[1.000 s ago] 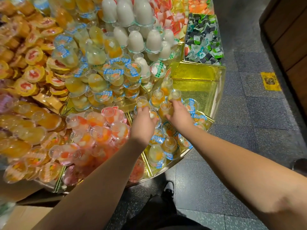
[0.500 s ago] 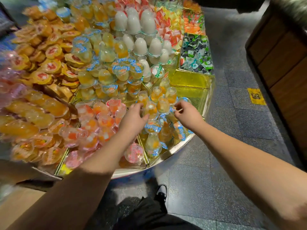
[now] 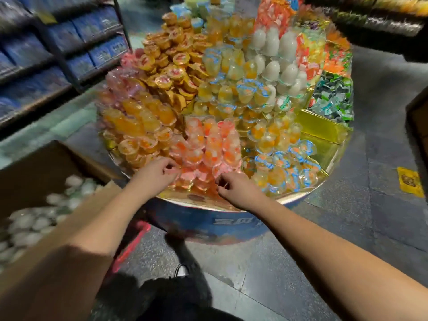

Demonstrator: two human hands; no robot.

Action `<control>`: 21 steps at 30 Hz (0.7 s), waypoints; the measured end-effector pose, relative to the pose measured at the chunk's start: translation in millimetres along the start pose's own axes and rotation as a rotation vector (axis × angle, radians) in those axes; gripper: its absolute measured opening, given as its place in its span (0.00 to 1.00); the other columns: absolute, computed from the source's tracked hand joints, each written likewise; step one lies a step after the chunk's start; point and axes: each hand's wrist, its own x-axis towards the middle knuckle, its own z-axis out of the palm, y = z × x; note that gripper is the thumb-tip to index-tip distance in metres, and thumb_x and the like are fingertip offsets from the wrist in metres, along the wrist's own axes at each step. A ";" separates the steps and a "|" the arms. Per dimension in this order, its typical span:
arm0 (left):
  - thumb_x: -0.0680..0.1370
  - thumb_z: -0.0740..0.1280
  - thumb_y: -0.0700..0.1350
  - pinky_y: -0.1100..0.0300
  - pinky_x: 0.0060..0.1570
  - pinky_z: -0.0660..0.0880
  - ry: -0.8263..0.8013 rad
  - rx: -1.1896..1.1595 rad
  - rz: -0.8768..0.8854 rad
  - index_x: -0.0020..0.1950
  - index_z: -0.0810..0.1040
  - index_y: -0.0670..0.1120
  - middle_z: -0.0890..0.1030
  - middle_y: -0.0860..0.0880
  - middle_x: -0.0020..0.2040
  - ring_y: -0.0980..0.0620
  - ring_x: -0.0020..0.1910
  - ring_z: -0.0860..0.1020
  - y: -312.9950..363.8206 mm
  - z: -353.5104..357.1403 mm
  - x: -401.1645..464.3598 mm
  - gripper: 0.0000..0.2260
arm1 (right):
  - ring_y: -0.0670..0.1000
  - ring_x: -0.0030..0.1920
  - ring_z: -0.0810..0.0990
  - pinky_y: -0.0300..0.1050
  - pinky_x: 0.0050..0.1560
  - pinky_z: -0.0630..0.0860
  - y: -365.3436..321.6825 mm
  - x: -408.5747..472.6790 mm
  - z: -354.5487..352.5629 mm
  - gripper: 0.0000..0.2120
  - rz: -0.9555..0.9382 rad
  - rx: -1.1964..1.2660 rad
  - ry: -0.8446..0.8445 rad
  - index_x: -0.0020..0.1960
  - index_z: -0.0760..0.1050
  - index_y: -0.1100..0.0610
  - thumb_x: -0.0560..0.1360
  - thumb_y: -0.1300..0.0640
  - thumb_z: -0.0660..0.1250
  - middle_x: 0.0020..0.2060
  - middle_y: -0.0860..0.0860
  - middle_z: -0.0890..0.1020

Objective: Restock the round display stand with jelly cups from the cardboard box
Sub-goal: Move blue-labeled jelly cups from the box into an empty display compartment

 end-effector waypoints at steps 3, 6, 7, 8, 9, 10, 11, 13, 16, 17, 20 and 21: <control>0.78 0.68 0.49 0.54 0.58 0.72 0.043 0.052 -0.127 0.58 0.80 0.46 0.78 0.46 0.58 0.45 0.58 0.76 -58.1 -35.0 -32.6 0.12 | 0.55 0.54 0.79 0.46 0.50 0.73 -56.7 22.8 27.6 0.11 -0.120 -0.067 -0.083 0.57 0.77 0.56 0.78 0.53 0.64 0.54 0.54 0.82; 0.79 0.67 0.47 0.56 0.48 0.73 0.070 0.016 -0.261 0.55 0.80 0.44 0.78 0.46 0.52 0.48 0.50 0.77 -121.5 -66.9 -68.1 0.08 | 0.57 0.54 0.79 0.47 0.48 0.73 -118.9 50.1 62.1 0.10 -0.250 -0.095 -0.176 0.56 0.77 0.57 0.79 0.54 0.63 0.53 0.56 0.82; 0.79 0.66 0.48 0.57 0.47 0.72 0.084 0.016 -0.303 0.55 0.80 0.46 0.79 0.48 0.52 0.49 0.49 0.77 -142.9 -77.4 -80.1 0.08 | 0.57 0.54 0.79 0.46 0.47 0.71 -141.0 59.8 74.9 0.10 -0.293 -0.108 -0.208 0.57 0.76 0.57 0.79 0.54 0.63 0.54 0.56 0.81; 0.79 0.65 0.49 0.57 0.48 0.72 0.096 0.027 -0.349 0.56 0.79 0.48 0.79 0.49 0.54 0.49 0.50 0.77 -166.4 -85.1 -92.8 0.09 | 0.57 0.55 0.78 0.45 0.46 0.69 -163.5 69.8 88.0 0.10 -0.330 -0.123 -0.242 0.58 0.76 0.57 0.79 0.54 0.63 0.54 0.57 0.81; 0.80 0.65 0.50 0.57 0.50 0.72 0.109 0.031 -0.395 0.57 0.79 0.49 0.78 0.51 0.55 0.49 0.53 0.77 -187.9 -93.8 -104.9 0.09 | 0.57 0.56 0.78 0.43 0.46 0.68 -185.7 80.6 102.3 0.11 -0.366 -0.130 -0.269 0.59 0.76 0.57 0.79 0.54 0.63 0.55 0.57 0.80; 0.80 0.65 0.50 0.56 0.52 0.71 0.132 0.009 -0.429 0.58 0.79 0.48 0.77 0.51 0.55 0.50 0.55 0.77 -209.7 -101.0 -116.7 0.10 | 0.56 0.56 0.78 0.41 0.47 0.66 -208.3 91.9 117.9 0.11 -0.396 -0.135 -0.295 0.60 0.76 0.57 0.79 0.55 0.64 0.56 0.56 0.80; 0.79 0.66 0.48 0.56 0.54 0.71 0.165 -0.035 -0.447 0.57 0.79 0.46 0.76 0.48 0.53 0.51 0.55 0.76 -232.3 -107.9 -127.6 0.10 | 0.55 0.57 0.78 0.40 0.47 0.66 -230.7 104.1 135.0 0.11 -0.423 -0.131 -0.319 0.60 0.76 0.57 0.79 0.55 0.64 0.56 0.55 0.80; 0.78 0.66 0.44 0.55 0.51 0.71 0.203 -0.102 -0.518 0.55 0.80 0.42 0.78 0.44 0.51 0.49 0.52 0.77 -282.5 -120.3 -147.1 0.09 | 0.54 0.55 0.78 0.41 0.46 0.66 -276.4 128.5 174.5 0.07 -0.453 -0.131 -0.377 0.55 0.76 0.55 0.79 0.56 0.64 0.53 0.54 0.80; 0.79 0.66 0.44 0.56 0.47 0.71 0.163 -0.104 -0.676 0.54 0.79 0.42 0.79 0.44 0.51 0.47 0.50 0.77 -368.0 -129.4 -174.5 0.07 | 0.54 0.52 0.77 0.43 0.46 0.68 -331.4 162.2 239.1 0.02 -0.446 -0.133 -0.492 0.48 0.72 0.51 0.78 0.56 0.65 0.47 0.50 0.77; 0.79 0.66 0.44 0.56 0.48 0.71 0.143 -0.101 -0.715 0.55 0.79 0.43 0.79 0.45 0.51 0.47 0.51 0.77 -396.5 -130.4 -182.5 0.08 | 0.55 0.52 0.78 0.45 0.47 0.70 -346.5 171.8 261.4 0.02 -0.430 -0.130 -0.535 0.48 0.72 0.51 0.77 0.55 0.65 0.47 0.50 0.77; 0.80 0.66 0.47 0.52 0.51 0.75 0.107 -0.170 -0.826 0.53 0.79 0.45 0.80 0.47 0.48 0.47 0.50 0.79 -472.6 -134.7 -200.3 0.07 | 0.56 0.49 0.77 0.52 0.51 0.76 -386.7 200.6 326.0 0.08 -0.397 -0.187 -0.647 0.53 0.75 0.56 0.78 0.52 0.63 0.48 0.54 0.79; 0.80 0.66 0.47 0.52 0.50 0.75 0.104 -0.201 -0.870 0.51 0.79 0.46 0.80 0.48 0.47 0.47 0.49 0.79 -493.1 -136.8 -204.8 0.06 | 0.56 0.48 0.77 0.51 0.49 0.76 -396.9 208.6 344.0 0.09 -0.380 -0.209 -0.679 0.54 0.75 0.56 0.79 0.52 0.63 0.48 0.54 0.78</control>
